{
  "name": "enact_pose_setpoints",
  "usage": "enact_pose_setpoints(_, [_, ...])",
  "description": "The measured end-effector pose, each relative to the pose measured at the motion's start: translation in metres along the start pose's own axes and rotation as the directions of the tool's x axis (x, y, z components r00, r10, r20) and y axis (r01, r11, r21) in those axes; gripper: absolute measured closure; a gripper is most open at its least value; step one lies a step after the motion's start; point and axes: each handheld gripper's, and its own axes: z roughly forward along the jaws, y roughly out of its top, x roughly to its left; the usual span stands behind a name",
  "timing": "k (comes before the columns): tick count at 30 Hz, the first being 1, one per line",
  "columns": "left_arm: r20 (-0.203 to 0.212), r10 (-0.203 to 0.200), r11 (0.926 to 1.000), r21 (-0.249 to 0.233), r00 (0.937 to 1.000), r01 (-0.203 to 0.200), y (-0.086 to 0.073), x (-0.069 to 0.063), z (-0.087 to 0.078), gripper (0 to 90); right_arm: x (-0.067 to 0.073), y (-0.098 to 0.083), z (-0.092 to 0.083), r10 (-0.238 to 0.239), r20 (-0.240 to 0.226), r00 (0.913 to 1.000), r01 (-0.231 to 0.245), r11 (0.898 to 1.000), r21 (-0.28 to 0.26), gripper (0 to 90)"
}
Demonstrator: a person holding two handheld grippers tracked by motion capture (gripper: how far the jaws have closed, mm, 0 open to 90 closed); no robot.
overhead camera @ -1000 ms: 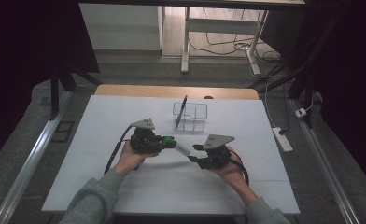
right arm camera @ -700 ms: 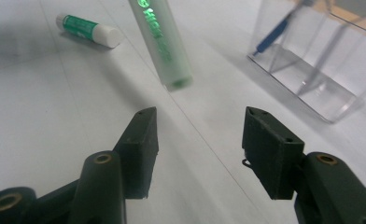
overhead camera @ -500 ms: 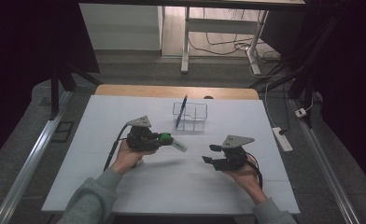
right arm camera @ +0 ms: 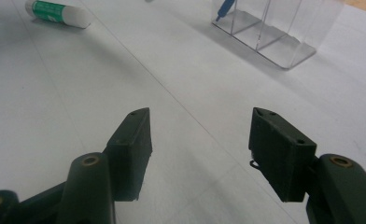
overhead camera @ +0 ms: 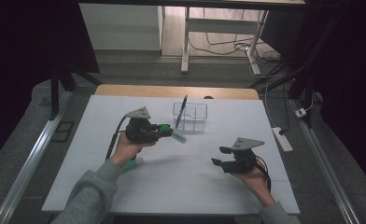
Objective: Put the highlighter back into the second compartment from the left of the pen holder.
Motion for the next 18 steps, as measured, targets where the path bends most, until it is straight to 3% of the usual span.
enact_pose_setpoints(18, [-0.037,0.017,0.9998,-0.006,0.9992,-0.017,0.036,0.005,0.013,70.5,-0.005,-0.007,-0.002,0.010,0.010,0.9999,-0.010,0.999,0.034,37.3])
